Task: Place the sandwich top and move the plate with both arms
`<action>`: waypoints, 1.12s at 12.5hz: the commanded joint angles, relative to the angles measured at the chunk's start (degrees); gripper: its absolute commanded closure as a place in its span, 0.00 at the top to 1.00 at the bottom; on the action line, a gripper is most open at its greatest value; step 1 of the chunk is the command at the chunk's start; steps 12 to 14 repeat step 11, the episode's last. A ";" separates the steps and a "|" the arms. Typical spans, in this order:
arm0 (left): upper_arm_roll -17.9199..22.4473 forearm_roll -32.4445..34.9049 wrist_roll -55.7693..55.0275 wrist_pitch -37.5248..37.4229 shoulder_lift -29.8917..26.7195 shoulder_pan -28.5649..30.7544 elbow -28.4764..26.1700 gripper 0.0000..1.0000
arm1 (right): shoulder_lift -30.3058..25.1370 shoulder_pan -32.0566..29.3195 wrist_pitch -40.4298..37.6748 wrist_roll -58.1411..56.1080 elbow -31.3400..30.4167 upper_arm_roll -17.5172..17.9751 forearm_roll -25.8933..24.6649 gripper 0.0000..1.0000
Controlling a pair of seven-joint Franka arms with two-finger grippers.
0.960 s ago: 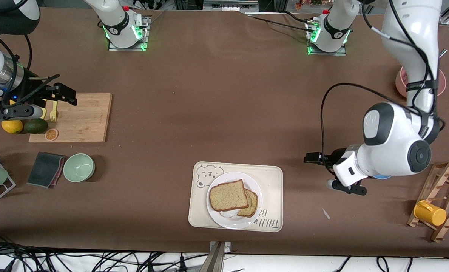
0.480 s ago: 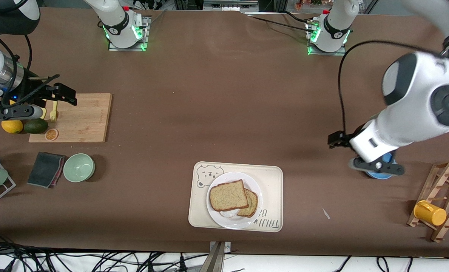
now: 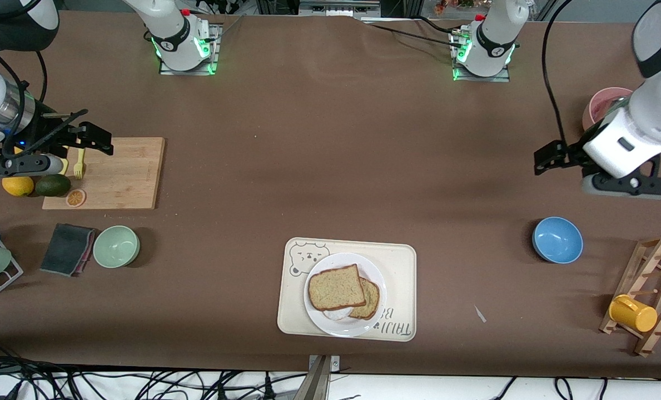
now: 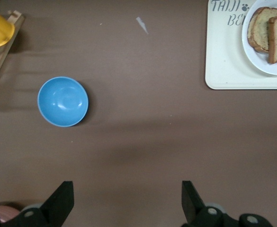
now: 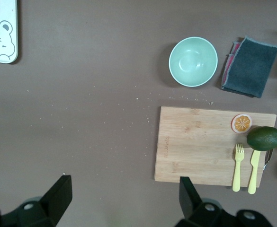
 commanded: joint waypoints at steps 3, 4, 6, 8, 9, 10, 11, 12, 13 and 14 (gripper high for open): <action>0.67 1.00 -0.10 1.98 -8.49 1.50 -8.06 1.00 | -0.96 -0.16 -0.19 -0.89 -0.46 0.26 -0.49 1.00; 0.50 1.00 0.08 1.63 -8.14 2.20 -7.80 1.00 | -1.05 -0.16 -0.19 -0.89 -0.46 0.26 -0.40 1.00; 0.50 1.00 0.26 1.37 -7.61 2.12 -7.01 1.00 | -0.96 -0.16 -0.19 -0.89 -0.28 0.26 0.21 1.00; 0.41 1.00 0.26 0.05 -7.70 2.03 -6.92 1.00 | -0.70 -0.16 -0.11 -1.07 0.68 0.08 0.30 1.00; 0.32 1.00 0.26 0.05 -7.61 2.03 -6.83 1.00 | -0.70 -0.16 -0.11 -1.24 1.12 0.08 0.30 1.00; 0.32 1.09 0.26 0.13 -7.52 2.03 -6.83 1.00 | -0.70 -0.16 -0.19 -1.25 1.21 0.08 0.22 1.00; 0.32 1.09 0.34 0.05 -7.61 2.03 -6.83 1.00 | -0.70 -0.16 -0.19 -1.25 1.21 0.17 0.30 1.00; 0.32 1.09 0.34 0.05 -7.61 2.03 -6.83 1.00 | -0.70 -0.16 -0.19 -1.25 1.21 0.17 0.30 1.00; 0.32 1.09 0.34 0.05 -7.61 2.03 -6.83 1.00 | -0.70 -0.16 -0.19 -1.25 1.21 0.17 0.30 1.00; 0.32 1.09 0.34 0.05 -7.61 2.03 -6.83 1.00 | -0.70 -0.16 -0.19 -1.25 1.21 0.17 0.30 1.00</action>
